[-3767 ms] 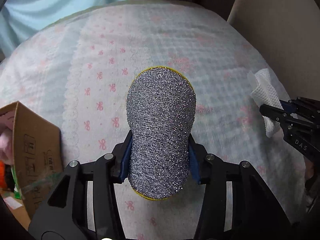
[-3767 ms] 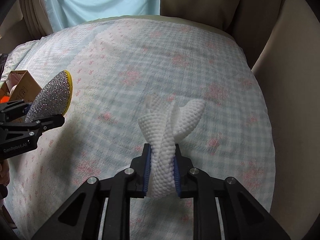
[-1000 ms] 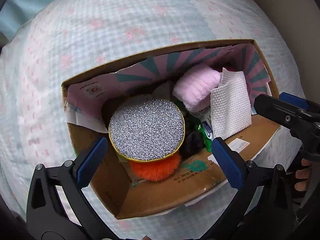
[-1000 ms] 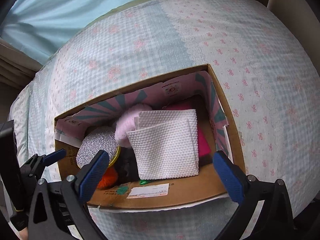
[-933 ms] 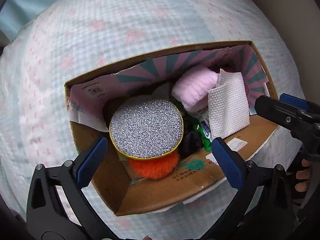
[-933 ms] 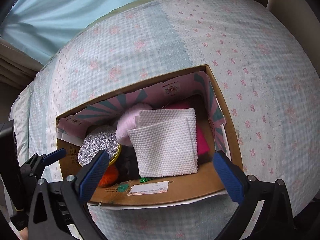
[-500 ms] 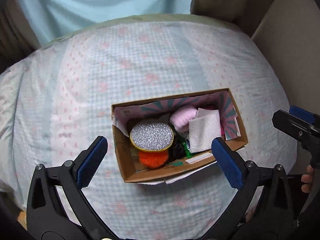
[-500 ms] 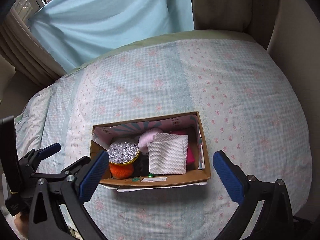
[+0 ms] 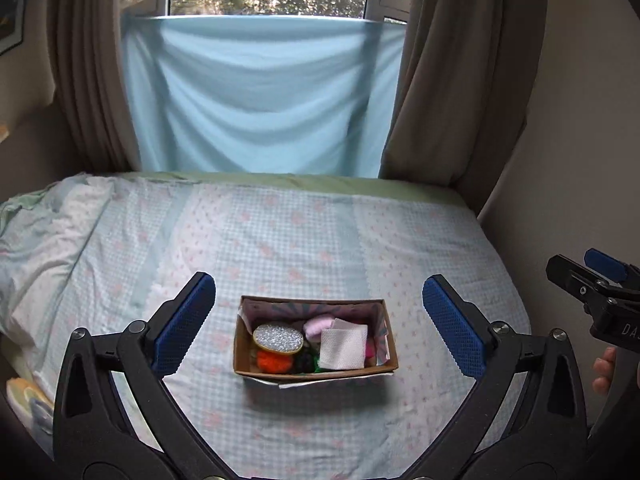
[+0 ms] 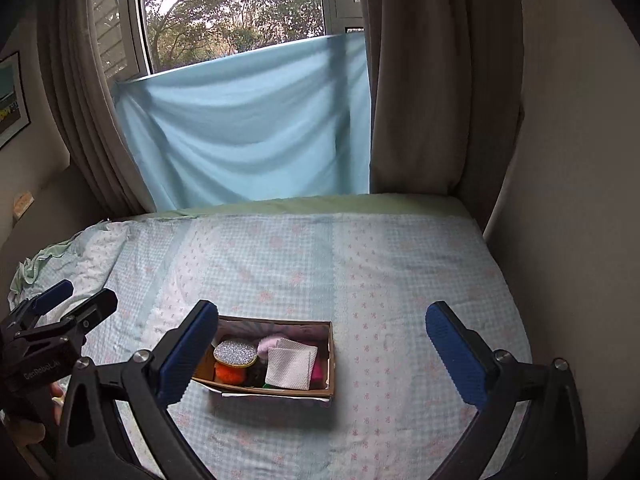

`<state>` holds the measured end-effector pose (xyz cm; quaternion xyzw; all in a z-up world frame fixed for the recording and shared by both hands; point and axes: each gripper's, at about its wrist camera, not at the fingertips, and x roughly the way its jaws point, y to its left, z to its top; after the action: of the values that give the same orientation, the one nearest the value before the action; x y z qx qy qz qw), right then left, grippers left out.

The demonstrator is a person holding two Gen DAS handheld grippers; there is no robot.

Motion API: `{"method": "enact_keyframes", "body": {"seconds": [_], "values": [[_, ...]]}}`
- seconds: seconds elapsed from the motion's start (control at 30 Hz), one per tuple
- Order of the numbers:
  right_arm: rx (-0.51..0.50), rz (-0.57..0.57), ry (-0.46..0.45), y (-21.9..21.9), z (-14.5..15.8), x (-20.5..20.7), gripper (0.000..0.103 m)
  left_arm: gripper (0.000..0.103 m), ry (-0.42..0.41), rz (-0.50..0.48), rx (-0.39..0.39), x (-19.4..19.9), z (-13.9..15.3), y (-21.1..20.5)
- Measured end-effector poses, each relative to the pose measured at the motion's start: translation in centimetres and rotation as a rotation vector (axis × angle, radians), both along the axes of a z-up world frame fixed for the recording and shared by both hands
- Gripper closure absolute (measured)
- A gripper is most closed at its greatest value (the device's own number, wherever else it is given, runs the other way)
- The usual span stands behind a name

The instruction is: Organize soft objects

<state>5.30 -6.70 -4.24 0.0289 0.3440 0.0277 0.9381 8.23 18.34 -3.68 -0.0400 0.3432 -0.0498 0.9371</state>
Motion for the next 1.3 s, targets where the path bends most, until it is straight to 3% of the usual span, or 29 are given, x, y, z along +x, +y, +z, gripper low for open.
{"method": "enact_keyframes", "body": {"seconds": [0.17, 0.37, 0.73, 1.3], "values": [[-0.035, -0.017, -0.087, -1.8, 2.0, -2.8, 0.000, 0.000, -0.100, 0.010, 0.040, -3.3, 2.8, -2.4], [-0.089, -0.040, -0.139, -3.0, 2.4, -4.7, 0.000, 0.000, -0.160, 0.000, 0.070, -5.9, 3.7, -4.9], [-0.070, -0.065, -0.160, -4.9, 2.8, -5.8, 0.000, 0.000, -0.179, -0.020, 0.090, -6.6, 3.9, -6.7], [-0.071, -0.067, -0.163, -4.8, 2.8, -5.7, 0.000, 0.000, -0.179, -0.011, 0.071, -6.5, 3.7, -6.3]]}}
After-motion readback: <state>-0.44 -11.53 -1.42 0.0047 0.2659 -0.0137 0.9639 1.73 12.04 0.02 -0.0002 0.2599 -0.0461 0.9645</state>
